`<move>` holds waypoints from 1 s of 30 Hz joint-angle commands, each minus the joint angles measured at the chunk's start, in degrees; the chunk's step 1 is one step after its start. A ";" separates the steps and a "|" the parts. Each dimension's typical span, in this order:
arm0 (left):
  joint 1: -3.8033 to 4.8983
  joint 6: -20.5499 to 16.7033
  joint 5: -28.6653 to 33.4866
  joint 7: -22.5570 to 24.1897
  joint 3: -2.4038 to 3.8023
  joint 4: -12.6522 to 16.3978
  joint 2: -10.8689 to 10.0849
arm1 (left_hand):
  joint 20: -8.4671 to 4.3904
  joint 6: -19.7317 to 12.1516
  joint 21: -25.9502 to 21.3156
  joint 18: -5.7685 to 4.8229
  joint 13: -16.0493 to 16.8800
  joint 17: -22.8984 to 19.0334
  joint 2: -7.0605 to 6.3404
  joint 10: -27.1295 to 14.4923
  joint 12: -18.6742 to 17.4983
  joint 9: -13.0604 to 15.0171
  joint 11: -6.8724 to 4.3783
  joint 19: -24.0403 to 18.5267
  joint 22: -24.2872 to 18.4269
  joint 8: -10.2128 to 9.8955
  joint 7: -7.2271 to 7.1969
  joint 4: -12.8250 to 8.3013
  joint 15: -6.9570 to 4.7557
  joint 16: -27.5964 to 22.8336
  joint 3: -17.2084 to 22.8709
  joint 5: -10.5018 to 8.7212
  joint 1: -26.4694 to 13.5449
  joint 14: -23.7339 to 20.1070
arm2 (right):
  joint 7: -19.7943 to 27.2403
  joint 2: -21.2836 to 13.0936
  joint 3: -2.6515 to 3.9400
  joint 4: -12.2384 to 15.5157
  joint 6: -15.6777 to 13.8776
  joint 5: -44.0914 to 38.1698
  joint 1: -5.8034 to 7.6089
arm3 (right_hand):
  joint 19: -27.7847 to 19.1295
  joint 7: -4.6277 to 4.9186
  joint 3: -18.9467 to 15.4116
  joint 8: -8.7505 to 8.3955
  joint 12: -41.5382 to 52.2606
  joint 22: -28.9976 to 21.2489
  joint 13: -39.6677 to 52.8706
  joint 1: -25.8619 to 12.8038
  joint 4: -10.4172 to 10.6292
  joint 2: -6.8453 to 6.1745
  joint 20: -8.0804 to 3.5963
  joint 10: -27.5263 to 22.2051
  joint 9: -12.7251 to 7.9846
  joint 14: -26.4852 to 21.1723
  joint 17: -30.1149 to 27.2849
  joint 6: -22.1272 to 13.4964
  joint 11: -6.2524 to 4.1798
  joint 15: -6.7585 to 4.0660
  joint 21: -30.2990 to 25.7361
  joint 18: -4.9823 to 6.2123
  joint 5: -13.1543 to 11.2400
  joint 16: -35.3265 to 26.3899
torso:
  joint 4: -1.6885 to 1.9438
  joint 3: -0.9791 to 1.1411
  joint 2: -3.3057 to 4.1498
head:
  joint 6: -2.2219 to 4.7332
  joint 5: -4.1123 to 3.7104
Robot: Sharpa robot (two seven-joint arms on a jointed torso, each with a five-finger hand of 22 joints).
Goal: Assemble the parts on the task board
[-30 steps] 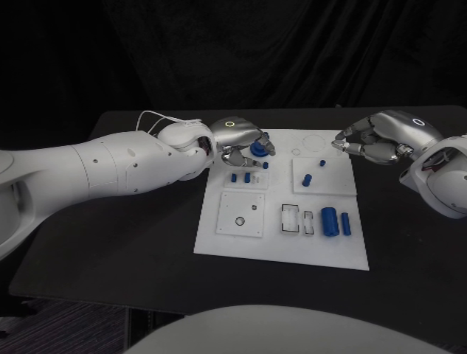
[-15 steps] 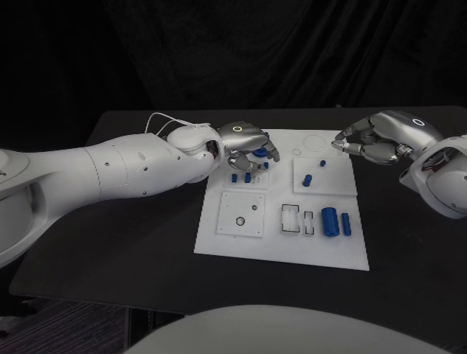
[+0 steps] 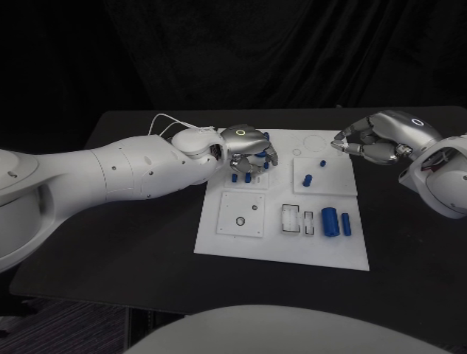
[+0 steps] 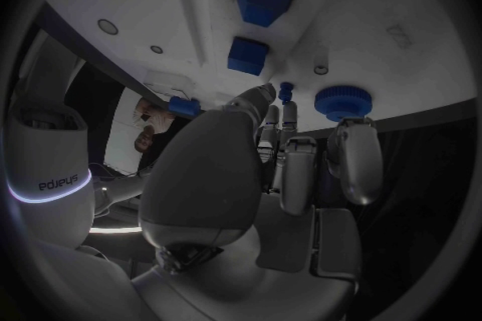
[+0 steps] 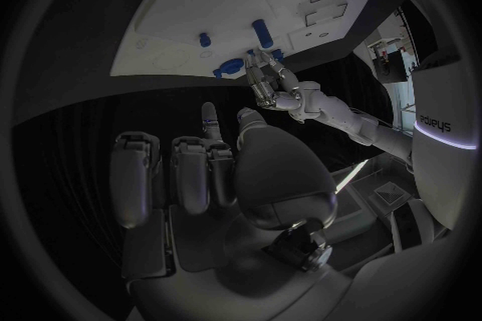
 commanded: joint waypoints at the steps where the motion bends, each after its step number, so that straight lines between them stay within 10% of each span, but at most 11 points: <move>1: -0.23 -1.30 -1.22 -0.24 0.05 -0.20 0.23 | -0.05 0.57 0.04 0.29 0.13 7.15 -0.52 -0.53 0.16 0.19 0.14 0.51 10.62 0.35 0.12 -0.33 0.02 0.36 0.65 0.98 0.37 1.98 | -1.03 -0.07 0.05 0.09 0.00 -0.30 -0.13 | 3.87 0.03 0.23 -0.36 0.13 13.41 14.91 0.55 -0.09 -0.18 0.25 6.08 -0.09 4.41 6.38 0.23 0.33 0.40 -0.19 -0.09 0.23 -0.21 | 0.11 0.01 -0.02 | 0.00 -0.13; 30: -0.38 -2.55 -1.25 -0.92 0.05 -0.86 0.52 | -0.09 0.51 -0.60 0.42 0.88 6.52 -1.52 -1.88 0.46 0.39 0.15 0.09 10.44 -0.14 1.08 -1.23 0.02 0.19 2.87 1.03 -1.29 1.60 | -1.26 0.15 0.05 -0.11 0.55 -0.30 -0.25 | 3.85 0.01 0.24 -0.41 0.13 13.40 14.91 0.92 -0.16 -0.28 0.25 6.08 -0.13 4.41 6.39 0.24 0.31 0.41 -0.23 -0.08 0.25 -0.20 | 0.07 0.05 -0.15 | 0.00 -0.14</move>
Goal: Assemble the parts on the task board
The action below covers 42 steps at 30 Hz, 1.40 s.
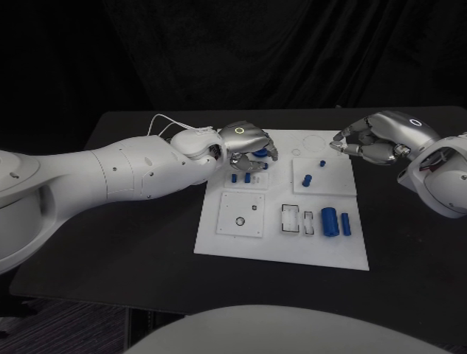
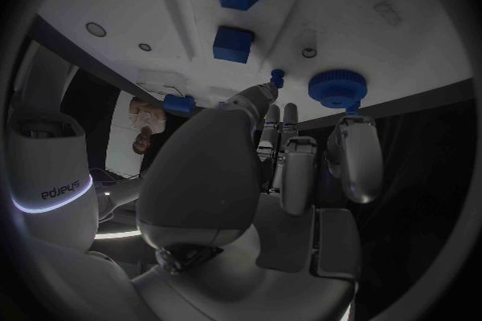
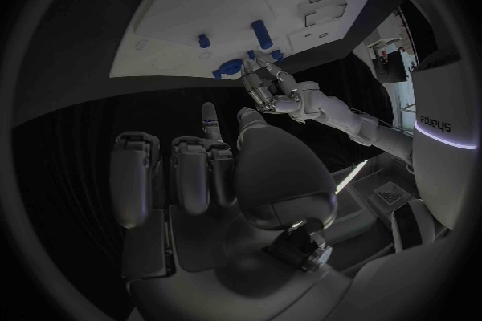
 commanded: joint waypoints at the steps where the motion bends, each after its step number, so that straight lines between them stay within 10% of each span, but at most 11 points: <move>1: -0.18 1.80 -0.44 -0.78 0.04 -0.17 0.23 | -0.09 -0.05 0.27 0.42 0.10 6.54 0.16 0.46 0.35 0.10 0.02 0.09 10.45 -0.13 0.55 0.12 0.02 0.19 0.11 -0.35 -0.70 1.61 | -1.19 0.03 0.05 -0.01 0.21 -0.30 -0.16 | 3.85 0.01 0.24 -0.19 0.13 13.41 14.90 0.69 -0.16 -0.04 0.25 6.08 -0.08 4.41 6.39 0.24 0.31 0.40 -0.23 -0.09 0.25 -0.20 | 0.01 -0.03 -0.05 | 0.00 0.01; 42: -1.00 3.48 -0.44 0.62 0.05 -3.51 2.80 | -1.34 6.18 1.18 0.26 1.49 6.84 1.85 9.35 2.64 2.06 -2.13 0.86 10.71 2.36 1.62 -1.35 -1.46 0.49 1.61 -0.21 -1.33 2.01 | -1.17 0.08 0.05 0.01 0.76 -0.30 -0.19 | 3.79 0.03 0.32 -0.19 0.13 13.37 14.90 1.05 -0.20 -0.06 0.24 6.08 -0.11 4.37 6.21 0.30 0.33 0.38 -0.37 -0.05 0.26 -0.29 | 0.01 -0.04 0.02 | 0.00 -0.11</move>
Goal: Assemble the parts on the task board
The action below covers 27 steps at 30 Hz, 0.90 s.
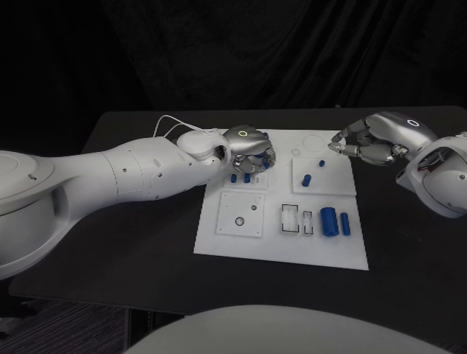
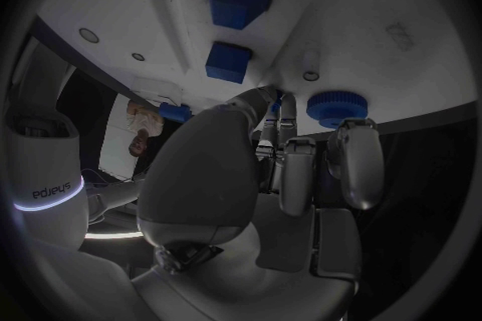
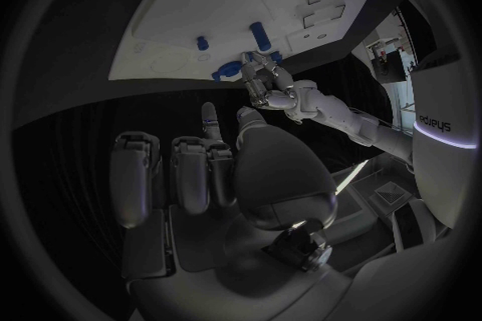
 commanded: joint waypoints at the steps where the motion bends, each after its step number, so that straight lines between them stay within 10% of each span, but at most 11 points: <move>1: -0.25 -0.27 -0.38 1.37 -0.01 0.01 0.02 | -0.55 0.60 0.33 0.24 0.12 6.84 0.74 0.73 0.12 0.17 -0.12 0.06 10.73 0.46 -0.03 -0.40 -0.45 0.24 -0.04 0.28 -0.02 2.21 | -1.14 -0.03 0.05 -0.01 0.13 -0.30 -0.14 | 3.79 0.03 0.16 -0.19 0.07 13.34 14.94 0.52 -0.04 0.00 0.24 6.08 -0.07 4.37 6.21 0.29 0.33 0.38 -0.37 -0.04 0.26 -0.29 | -0.01 -0.01 0.01 | 0.01 0.06; 16: -0.02 -5.41 -0.38 2.65 -0.01 2.23 -2.36 | -0.72 1.59 0.44 0.21 0.07 6.74 0.74 1.90 -0.32 0.54 -0.18 0.13 10.76 0.77 0.07 -0.99 -0.57 0.20 -0.09 0.55 0.13 2.20 | -1.10 -0.23 0.05 -0.04 0.33 -0.30 -0.22 | 3.79 0.04 0.16 -0.20 0.07 13.34 14.94 0.53 -0.01 0.02 0.24 6.08 -0.07 4.36 6.16 0.31 0.34 0.38 -0.37 -0.04 0.25 -0.31 | 0.00 -0.01 -0.04 | 0.01 -0.01; 27: 3.51 -5.31 -0.38 3.26 -0.02 7.76 -7.04 | -0.75 1.22 0.12 0.27 0.07 6.63 0.74 2.23 -0.59 0.52 -0.27 -0.05 10.66 0.45 -0.06 -1.35 -0.58 0.15 0.08 0.52 0.42 2.17 | -1.31 -0.49 0.05 -0.13 0.66 -0.30 -0.25 | 3.75 0.06 0.15 -0.20 0.07 13.31 14.94 0.55 0.03 0.02 0.23 6.08 -0.08 4.35 6.12 0.31 0.34 0.38 -0.45 -0.02 0.24 -0.33 | 0.13 -0.02 -0.14 | 0.01 -0.35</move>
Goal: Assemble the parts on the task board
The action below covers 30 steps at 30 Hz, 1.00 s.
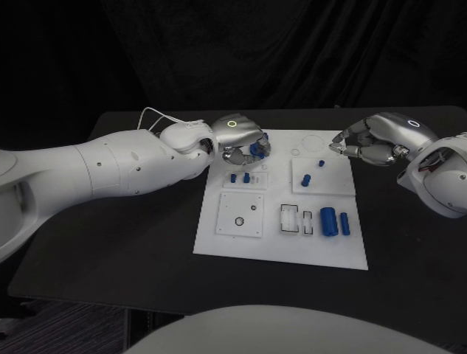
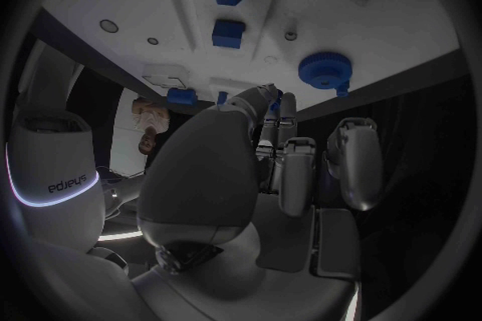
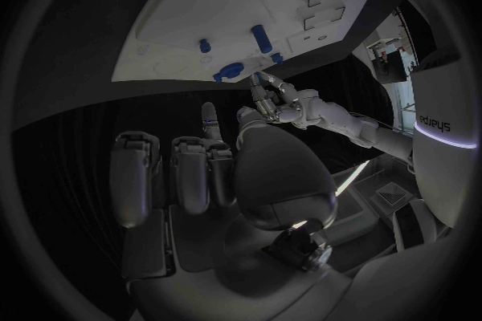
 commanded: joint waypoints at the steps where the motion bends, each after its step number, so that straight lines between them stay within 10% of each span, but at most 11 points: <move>1: 0.76 -0.60 -0.34 1.08 0.02 1.47 -1.26 | -0.33 -0.05 -0.16 0.28 -0.05 6.62 0.30 -0.07 -0.54 0.05 0.04 -0.06 10.65 -0.16 -0.13 -0.33 -0.37 0.14 0.05 0.15 0.36 1.96 | -1.29 -0.15 0.05 -0.03 0.34 -0.30 -0.15 | 3.74 0.05 0.15 -0.21 0.07 13.32 14.92 0.57 0.04 0.03 0.23 6.08 -0.09 4.34 6.05 0.30 0.34 0.38 -0.22 -0.02 0.24 -0.36 | 0.07 0.06 -0.11 | 0.01 -0.13; 15: 1.46 4.77 -0.34 -0.23 -0.01 5.30 -6.94 | -0.24 0.00 -0.53 0.33 -0.32 6.29 0.58 -0.95 -1.94 0.23 0.30 -0.35 10.56 -0.40 0.13 -0.16 -0.17 -0.01 0.24 -0.81 -0.11 1.77 | -1.32 -0.34 0.04 -0.23 0.59 -0.30 -0.56 | 3.74 0.04 0.14 -0.23 0.07 13.32 14.92 0.62 0.05 0.01 0.24 6.08 -0.11 4.33 6.00 0.30 0.33 0.39 -0.22 -0.02 0.24 -0.39 | 0.11 0.23 -0.22 | 0.01 0.03; 30: 0.40 5.72 -0.34 -0.83 -0.02 4.80 -6.99 | -0.21 0.21 -0.51 0.32 -0.21 6.23 0.65 -0.56 -1.85 0.32 0.35 -0.35 10.56 -0.32 0.22 -0.26 -0.13 -0.04 0.24 -0.94 -0.02 1.74 | -1.35 -0.47 0.04 -0.12 0.87 -0.30 -0.66 | 3.69 0.04 0.15 -0.23 0.07 13.28 14.92 0.64 0.04 0.01 0.24 6.08 -0.11 4.31 5.92 0.29 0.33 0.40 -0.34 0.01 0.24 -0.43 | 0.01 -0.01 -0.03 | 0.01 0.12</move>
